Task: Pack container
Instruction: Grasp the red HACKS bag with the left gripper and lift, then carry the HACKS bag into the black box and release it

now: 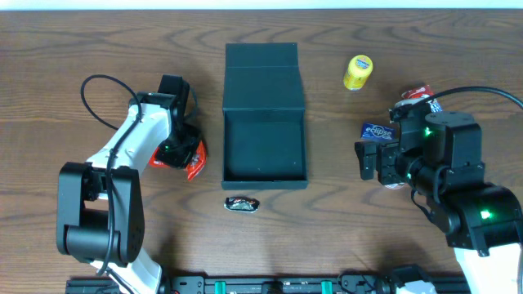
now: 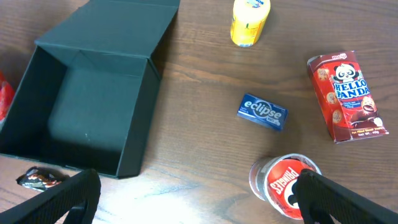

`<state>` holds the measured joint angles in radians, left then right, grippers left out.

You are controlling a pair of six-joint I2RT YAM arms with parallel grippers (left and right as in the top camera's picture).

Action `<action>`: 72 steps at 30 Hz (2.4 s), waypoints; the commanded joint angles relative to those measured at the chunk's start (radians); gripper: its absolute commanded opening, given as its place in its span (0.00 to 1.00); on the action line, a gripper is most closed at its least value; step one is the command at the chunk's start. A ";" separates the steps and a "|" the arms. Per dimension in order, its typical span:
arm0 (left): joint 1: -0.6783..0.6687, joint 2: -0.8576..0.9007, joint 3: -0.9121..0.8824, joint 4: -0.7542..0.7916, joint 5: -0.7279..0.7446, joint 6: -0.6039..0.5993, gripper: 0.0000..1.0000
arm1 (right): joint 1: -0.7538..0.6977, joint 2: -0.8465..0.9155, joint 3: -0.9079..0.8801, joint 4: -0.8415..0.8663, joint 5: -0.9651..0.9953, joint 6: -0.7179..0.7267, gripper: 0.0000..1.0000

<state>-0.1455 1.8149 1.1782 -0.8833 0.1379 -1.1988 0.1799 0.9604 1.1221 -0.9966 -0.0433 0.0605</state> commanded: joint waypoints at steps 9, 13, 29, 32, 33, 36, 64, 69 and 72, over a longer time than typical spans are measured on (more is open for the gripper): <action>-0.011 -0.166 0.196 -0.212 -0.073 0.458 0.06 | -0.003 0.000 -0.004 0.011 0.033 0.013 0.99; -0.043 -0.180 0.309 -0.332 -0.067 0.578 0.06 | -0.003 0.000 -0.004 0.012 0.041 0.013 0.98; -0.485 -0.128 0.463 -0.272 -0.065 0.723 0.06 | -0.003 0.000 -0.004 0.014 0.063 0.013 0.99; -0.536 -0.089 0.463 -0.229 -0.064 0.685 0.06 | -0.003 0.000 -0.004 0.013 0.063 0.013 0.99; -0.547 -0.074 0.463 -0.218 -0.055 0.666 0.06 | -0.003 0.000 -0.004 0.013 0.063 0.013 0.99; -0.570 -0.024 0.463 -0.184 -0.010 0.628 0.06 | -0.003 0.000 -0.004 0.013 0.063 0.013 0.99; -0.588 0.257 0.462 -0.088 0.008 0.465 0.06 | -0.003 0.000 -0.004 0.008 0.063 0.013 0.99; -0.588 0.258 0.462 -0.107 -0.026 0.431 0.06 | -0.003 0.000 -0.004 0.006 0.063 0.013 0.99; -0.588 0.258 0.462 -0.111 -0.026 0.429 0.06 | -0.003 0.000 -0.004 0.005 0.063 0.013 0.99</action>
<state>-0.7296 2.0483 1.6222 -0.9878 0.1291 -0.7521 0.1795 0.9604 1.1217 -0.9882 0.0093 0.0605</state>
